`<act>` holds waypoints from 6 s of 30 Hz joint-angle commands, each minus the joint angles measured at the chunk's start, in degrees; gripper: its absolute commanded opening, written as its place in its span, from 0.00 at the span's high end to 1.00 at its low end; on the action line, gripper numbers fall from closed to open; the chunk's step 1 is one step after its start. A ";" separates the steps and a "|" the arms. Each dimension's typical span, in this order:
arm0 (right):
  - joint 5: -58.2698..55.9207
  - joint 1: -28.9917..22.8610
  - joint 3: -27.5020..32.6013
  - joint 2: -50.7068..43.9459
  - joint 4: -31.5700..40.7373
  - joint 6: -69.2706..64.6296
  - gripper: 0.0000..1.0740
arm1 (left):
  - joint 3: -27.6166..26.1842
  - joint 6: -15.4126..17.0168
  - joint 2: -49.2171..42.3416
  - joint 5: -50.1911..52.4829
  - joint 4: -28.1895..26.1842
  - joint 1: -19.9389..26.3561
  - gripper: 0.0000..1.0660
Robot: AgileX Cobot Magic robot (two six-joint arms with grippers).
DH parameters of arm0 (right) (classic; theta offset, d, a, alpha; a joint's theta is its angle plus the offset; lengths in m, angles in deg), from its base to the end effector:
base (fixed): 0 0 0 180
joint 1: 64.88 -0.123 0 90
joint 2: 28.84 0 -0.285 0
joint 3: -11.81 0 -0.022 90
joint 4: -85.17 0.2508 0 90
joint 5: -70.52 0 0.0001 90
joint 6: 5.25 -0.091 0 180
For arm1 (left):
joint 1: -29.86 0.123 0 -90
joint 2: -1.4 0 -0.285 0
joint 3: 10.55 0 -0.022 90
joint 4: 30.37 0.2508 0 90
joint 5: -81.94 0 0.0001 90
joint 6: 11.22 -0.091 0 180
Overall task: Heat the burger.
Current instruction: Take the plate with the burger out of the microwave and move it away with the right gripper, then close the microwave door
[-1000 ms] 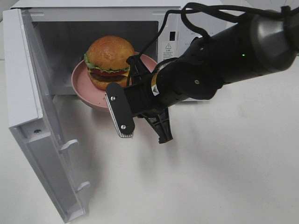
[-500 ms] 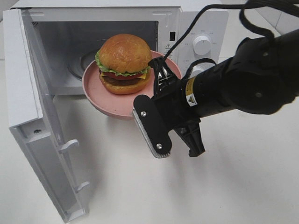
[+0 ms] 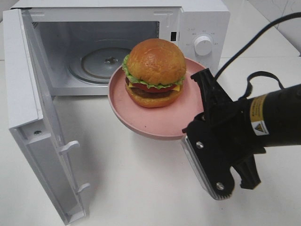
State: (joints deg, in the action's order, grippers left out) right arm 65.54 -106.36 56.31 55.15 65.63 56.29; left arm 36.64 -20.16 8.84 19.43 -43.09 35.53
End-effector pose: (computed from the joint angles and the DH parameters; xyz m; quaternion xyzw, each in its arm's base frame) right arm 0.1864 0.1612 0.2052 -0.8017 0.4465 -0.1469 0.3693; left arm -0.0092 -0.0188 0.2830 0.0318 0.8475 -0.0437 0.5281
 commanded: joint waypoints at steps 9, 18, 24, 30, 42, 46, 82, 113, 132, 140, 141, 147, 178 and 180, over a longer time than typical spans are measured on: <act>-6.82 -0.11 6.53 -14.04 -0.69 -3.84 1.00 | 0.17 0.06 -0.86 0.74 -0.40 -0.17 0.08; -14.04 -0.11 9.91 -22.80 -0.74 -6.88 1.00 | 0.17 0.06 -0.86 0.74 -0.40 -0.17 0.08; -21.08 -0.11 11.29 -27.39 -6.88 -17.19 1.00 | 0.17 0.06 -0.86 0.74 -0.40 -0.17 0.08; -26.81 -0.11 13.24 -27.62 -17.07 -32.83 1.00 | 0.17 0.06 -0.86 0.74 -0.40 -0.17 0.08; -35.58 -0.11 13.87 -27.50 -26.70 -59.19 1.00 | 0.17 0.06 -0.86 0.74 -0.40 -0.17 0.08; -38.33 -0.11 13.81 -27.44 -29.28 -72.02 1.00 | 0.17 0.06 -0.86 0.74 -0.40 -0.17 0.08; -47.96 1.03 0.69 9.00 -36.50 -116.14 1.00 | 0.17 0.06 -0.86 0.74 -0.40 -0.17 0.08; -38.16 15.36 0.92 27.90 -44.00 -131.67 0.92 | 0.17 0.06 -0.86 0.74 -0.34 -0.17 0.08; -33.40 15.24 0.92 14.15 -28.88 -117.34 0.46 | 0.17 0.06 -0.86 0.74 -0.34 -0.17 0.08; -32.77 15.24 -3.27 0.23 -6.59 -88.64 0.26 | 0.17 0.06 -0.86 0.74 -0.34 -0.17 0.08; -33.35 15.24 -4.87 -2.86 -1.89 -82.79 0.23 | 0.17 0.06 -0.86 0.74 -0.34 -0.17 0.08; -37.07 15.24 -7.33 -10.49 7.10 -72.08 0.22 | 0.17 0.06 -0.86 0.74 -0.34 -0.17 0.08; -54.26 22.12 -1.09 -56.26 16.10 -60.96 0.29 | 0.17 0.06 -0.86 0.74 -0.34 -0.17 0.08; -53.00 24.75 0.23 -60.73 16.27 -61.02 0.29 | 0.17 0.06 -0.86 0.74 -0.34 -0.17 0.08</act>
State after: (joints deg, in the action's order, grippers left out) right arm 11.22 -83.85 55.39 -1.91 81.50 -5.25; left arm 36.64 -20.16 8.84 19.43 -43.09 35.53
